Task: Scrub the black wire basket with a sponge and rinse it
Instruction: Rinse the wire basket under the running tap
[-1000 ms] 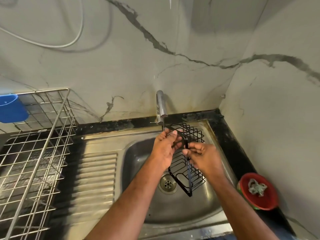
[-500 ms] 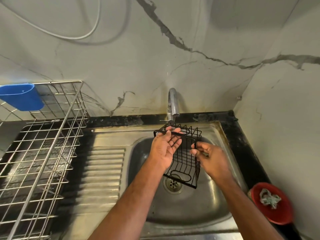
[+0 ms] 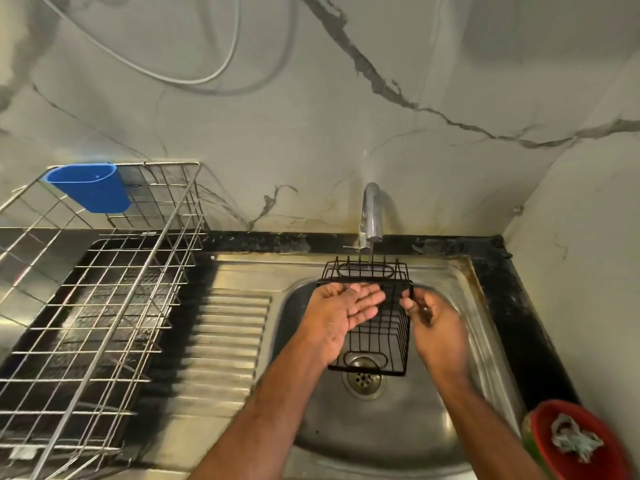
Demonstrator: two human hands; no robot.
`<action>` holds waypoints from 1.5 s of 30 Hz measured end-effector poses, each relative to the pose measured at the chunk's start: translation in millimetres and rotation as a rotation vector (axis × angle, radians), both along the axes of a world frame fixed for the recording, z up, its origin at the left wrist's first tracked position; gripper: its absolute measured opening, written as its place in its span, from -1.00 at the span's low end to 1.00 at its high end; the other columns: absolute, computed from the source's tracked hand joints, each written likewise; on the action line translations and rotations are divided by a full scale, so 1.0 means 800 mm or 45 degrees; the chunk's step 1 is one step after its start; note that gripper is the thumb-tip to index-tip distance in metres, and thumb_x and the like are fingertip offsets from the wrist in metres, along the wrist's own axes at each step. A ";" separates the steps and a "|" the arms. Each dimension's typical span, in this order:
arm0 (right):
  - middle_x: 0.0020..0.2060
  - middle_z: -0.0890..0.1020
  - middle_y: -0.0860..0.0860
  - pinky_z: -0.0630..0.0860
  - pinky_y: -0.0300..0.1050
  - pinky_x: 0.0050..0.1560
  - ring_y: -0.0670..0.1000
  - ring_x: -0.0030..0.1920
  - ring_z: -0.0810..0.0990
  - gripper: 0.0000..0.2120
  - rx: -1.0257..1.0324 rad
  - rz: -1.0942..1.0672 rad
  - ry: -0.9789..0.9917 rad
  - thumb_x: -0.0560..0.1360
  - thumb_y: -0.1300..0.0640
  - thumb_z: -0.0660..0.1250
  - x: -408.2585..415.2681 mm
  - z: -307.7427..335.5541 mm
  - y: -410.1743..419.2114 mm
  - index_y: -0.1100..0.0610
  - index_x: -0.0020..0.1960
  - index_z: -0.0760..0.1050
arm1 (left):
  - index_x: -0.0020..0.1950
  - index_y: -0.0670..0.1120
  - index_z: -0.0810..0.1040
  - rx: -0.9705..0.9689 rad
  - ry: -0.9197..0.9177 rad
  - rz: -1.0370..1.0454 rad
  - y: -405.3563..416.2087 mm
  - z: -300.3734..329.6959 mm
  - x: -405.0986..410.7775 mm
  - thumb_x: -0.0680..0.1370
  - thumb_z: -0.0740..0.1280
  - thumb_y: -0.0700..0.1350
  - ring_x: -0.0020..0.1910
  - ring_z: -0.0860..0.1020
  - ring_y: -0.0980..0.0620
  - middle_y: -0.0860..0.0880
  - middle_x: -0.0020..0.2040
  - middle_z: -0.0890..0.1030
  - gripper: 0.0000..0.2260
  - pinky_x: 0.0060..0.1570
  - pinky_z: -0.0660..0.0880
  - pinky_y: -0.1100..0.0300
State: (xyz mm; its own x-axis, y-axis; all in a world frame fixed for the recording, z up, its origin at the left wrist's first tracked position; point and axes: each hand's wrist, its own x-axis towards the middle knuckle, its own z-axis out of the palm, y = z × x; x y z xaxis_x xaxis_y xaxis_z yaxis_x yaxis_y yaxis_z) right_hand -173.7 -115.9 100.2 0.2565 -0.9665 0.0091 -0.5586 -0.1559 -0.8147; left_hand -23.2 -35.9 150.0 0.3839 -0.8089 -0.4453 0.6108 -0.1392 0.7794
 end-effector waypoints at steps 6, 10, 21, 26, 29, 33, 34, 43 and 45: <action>0.03 0.72 0.01 0.52 -0.20 -0.14 -0.04 -0.08 0.64 -0.67 -0.082 0.036 0.135 0.62 0.03 0.30 0.012 -0.005 -0.009 0.05 0.35 0.53 | 0.26 -0.26 0.55 0.112 -0.081 -0.024 -0.025 0.009 -0.008 0.69 0.22 -0.12 0.02 0.72 -0.06 -0.19 0.07 0.72 -0.73 -0.14 0.64 0.18; 0.00 0.68 0.00 0.37 -0.36 -0.29 -0.10 -0.15 0.56 -0.74 -0.136 0.109 0.227 0.63 0.10 0.29 0.017 0.002 -0.020 0.08 0.30 0.53 | 0.06 -0.14 0.64 0.242 -0.408 0.082 -0.040 0.000 -0.019 0.67 0.27 -0.07 -0.19 0.72 0.00 -0.12 -0.15 0.74 -0.80 -0.25 0.59 0.13; -0.03 0.63 -0.13 0.63 -0.01 -0.14 -0.07 -0.09 0.64 -0.80 -0.252 0.537 0.211 0.62 0.09 0.28 0.017 -0.009 -0.044 -0.08 0.23 0.40 | 0.34 -0.04 0.51 0.545 -2.281 -0.603 -0.059 -0.010 0.020 0.59 0.36 0.00 0.31 0.50 -0.06 -0.07 0.39 0.43 -0.67 0.36 0.46 -0.01; 0.20 0.62 -0.05 0.58 -0.06 0.16 -0.08 0.16 0.60 -0.73 -0.222 0.464 -0.194 0.66 0.07 0.21 0.031 0.000 -0.047 -0.01 0.32 0.52 | 0.11 -0.02 0.57 0.708 -2.367 -0.607 -0.028 0.017 0.027 0.67 0.08 0.22 -0.10 0.59 0.01 0.00 0.00 0.58 -0.60 -0.15 0.46 0.16; 0.17 0.64 -0.03 0.55 -0.06 0.23 -0.07 0.18 0.60 -0.68 0.152 0.265 -0.417 0.68 -0.03 0.12 0.056 0.006 -0.052 0.00 0.34 0.52 | 0.02 -0.03 0.58 0.905 -2.323 -0.463 -0.004 0.031 0.027 0.67 0.02 0.25 -0.27 0.52 0.04 0.03 -0.23 0.52 -0.53 -0.23 0.44 0.18; -0.05 0.71 0.05 0.63 -0.14 -0.05 0.05 -0.01 0.69 -0.69 0.742 0.225 -0.588 0.69 0.00 0.15 0.090 0.020 -0.070 0.12 0.10 0.62 | -0.07 -0.03 0.63 1.001 -2.164 -0.269 0.022 0.038 0.032 0.66 0.09 0.23 -0.35 0.49 0.04 0.06 -0.34 0.47 -0.55 -0.30 0.43 0.18; -0.08 0.71 0.08 0.61 -0.15 -0.11 0.05 -0.05 0.68 -0.68 0.882 0.187 -0.692 0.69 0.02 0.15 0.096 0.023 -0.077 0.16 0.07 0.62 | -0.11 -0.03 0.63 1.015 -2.092 -0.213 0.027 0.038 0.035 0.66 0.12 0.22 -0.36 0.50 0.02 0.05 -0.36 0.49 -0.56 -0.31 0.44 0.16; -0.12 0.72 0.12 0.62 -0.21 -0.19 0.04 -0.13 0.70 -0.83 0.870 0.259 -0.616 0.65 0.17 0.25 0.107 0.064 -0.087 0.21 0.11 0.60 | -0.26 -0.19 0.68 0.951 -1.233 0.107 0.059 -0.029 0.058 0.61 0.31 0.08 -0.45 0.58 -0.02 -0.05 -0.44 0.62 -0.59 -0.35 0.53 0.16; -0.04 0.73 0.15 0.65 -0.18 -0.08 0.07 -0.04 0.73 -0.82 0.853 0.550 -0.324 0.65 0.18 0.26 0.092 0.066 -0.077 0.21 0.10 0.62 | -0.25 -0.19 0.67 0.925 -1.071 0.135 0.060 -0.046 0.057 0.56 0.32 0.05 -0.37 0.65 -0.10 -0.11 -0.37 0.67 -0.64 -0.26 0.65 0.01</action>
State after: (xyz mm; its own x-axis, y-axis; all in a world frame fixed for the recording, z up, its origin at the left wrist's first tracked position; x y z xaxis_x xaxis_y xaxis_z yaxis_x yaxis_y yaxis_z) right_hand -100.4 -177.4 152.7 0.6733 -0.6054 -0.4244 -0.3471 0.2481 -0.9044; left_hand 22.4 11.9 113.1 0.8375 -0.4071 -0.3646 -0.0374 -0.7083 0.7049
